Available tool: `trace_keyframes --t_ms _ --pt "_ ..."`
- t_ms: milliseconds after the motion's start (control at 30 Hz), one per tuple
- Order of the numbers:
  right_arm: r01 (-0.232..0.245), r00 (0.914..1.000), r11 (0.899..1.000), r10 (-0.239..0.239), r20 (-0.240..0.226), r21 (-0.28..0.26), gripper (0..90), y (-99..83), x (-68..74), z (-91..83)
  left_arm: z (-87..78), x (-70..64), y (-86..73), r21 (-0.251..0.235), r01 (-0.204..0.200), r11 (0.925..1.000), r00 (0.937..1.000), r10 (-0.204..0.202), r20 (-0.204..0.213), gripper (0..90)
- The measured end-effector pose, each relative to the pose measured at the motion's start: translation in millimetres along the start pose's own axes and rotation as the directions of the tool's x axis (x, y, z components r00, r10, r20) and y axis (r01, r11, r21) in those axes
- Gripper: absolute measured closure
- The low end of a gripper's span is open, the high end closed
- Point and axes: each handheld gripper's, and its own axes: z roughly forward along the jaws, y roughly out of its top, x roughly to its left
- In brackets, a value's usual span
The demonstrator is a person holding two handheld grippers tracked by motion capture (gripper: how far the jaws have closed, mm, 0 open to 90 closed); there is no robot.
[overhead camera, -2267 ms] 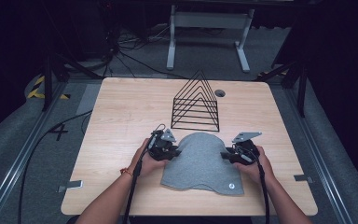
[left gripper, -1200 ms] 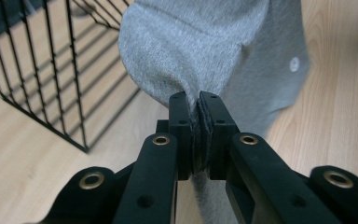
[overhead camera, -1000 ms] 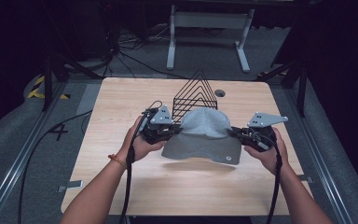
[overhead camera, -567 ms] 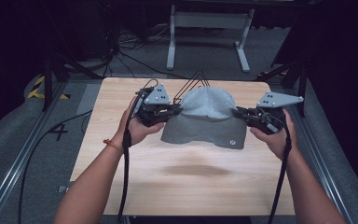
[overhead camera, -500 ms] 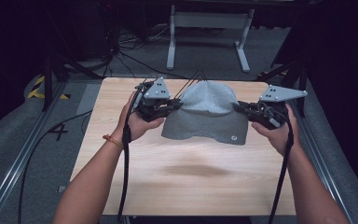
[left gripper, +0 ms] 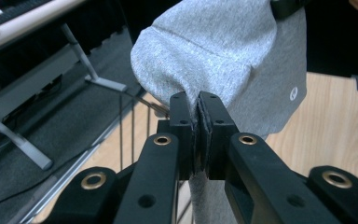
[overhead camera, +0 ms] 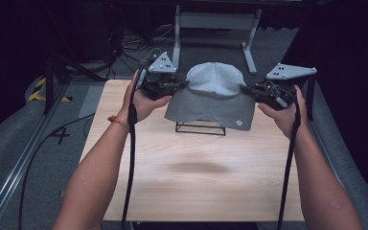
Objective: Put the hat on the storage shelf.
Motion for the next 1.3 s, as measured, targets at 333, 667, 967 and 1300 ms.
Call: trace_keyframes --t_ms 333,667,967,1300 --pt "-0.032 0.9985 0.999 0.033 0.042 -0.036 85.0 24.5 -31.0 8.8 10.8 28.7 25.9 -0.010 0.004 0.9999 0.9986 -0.004 -0.052 85.0" --pt "-0.040 0.9967 0.999 0.042 0.069 -0.028 85.0 35.9 -48.7 32.9 28.3 51.2 35.2 0.015 0.021 0.9997 0.9955 -0.020 -0.093 85.1" --pt "-0.048 0.9955 0.999 0.049 0.081 -0.009 85.1 33.7 -58.5 52.6 45.1 67.4 19.4 0.005 0.082 0.9966 0.9931 -0.081 -0.085 85.0" --pt "-0.048 0.9976 0.999 0.048 0.049 -0.006 85.0 27.1 -55.1 53.5 39.8 65.4 2.8 -0.039 0.115 0.9926 0.9925 -0.116 -0.038 85.0"
